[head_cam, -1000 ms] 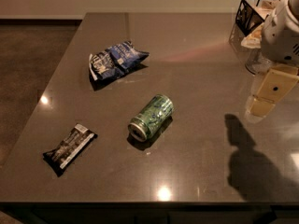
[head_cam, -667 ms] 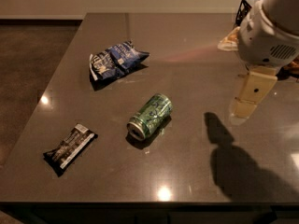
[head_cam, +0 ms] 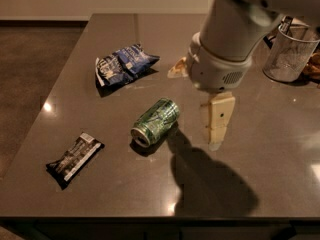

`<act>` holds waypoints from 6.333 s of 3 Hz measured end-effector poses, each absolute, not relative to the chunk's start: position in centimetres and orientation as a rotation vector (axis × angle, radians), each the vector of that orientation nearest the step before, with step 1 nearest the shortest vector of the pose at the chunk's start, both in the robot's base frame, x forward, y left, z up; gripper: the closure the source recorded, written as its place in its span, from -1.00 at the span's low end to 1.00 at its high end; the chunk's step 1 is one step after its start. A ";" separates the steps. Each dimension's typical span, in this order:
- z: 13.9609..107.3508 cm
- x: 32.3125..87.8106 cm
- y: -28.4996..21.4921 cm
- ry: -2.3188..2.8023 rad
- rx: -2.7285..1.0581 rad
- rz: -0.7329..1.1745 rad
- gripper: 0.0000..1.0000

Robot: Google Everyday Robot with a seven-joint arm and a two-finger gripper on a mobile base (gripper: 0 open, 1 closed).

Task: Place green can upright

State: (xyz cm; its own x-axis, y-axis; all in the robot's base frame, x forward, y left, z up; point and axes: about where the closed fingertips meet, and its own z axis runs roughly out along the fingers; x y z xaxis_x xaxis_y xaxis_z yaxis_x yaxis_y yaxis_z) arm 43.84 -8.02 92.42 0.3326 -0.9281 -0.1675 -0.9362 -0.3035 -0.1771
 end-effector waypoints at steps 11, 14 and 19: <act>95.0 47.1 2.7 1.714 -1.876 0.861 1.00; 94.1 50.5 -0.4 1.640 -1.386 1.023 0.67; 92.8 52.3 -4.4 1.499 -1.207 1.068 -1.00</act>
Offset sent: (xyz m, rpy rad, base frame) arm -0.0070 0.0927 -0.0752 -0.0543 -0.0349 0.4902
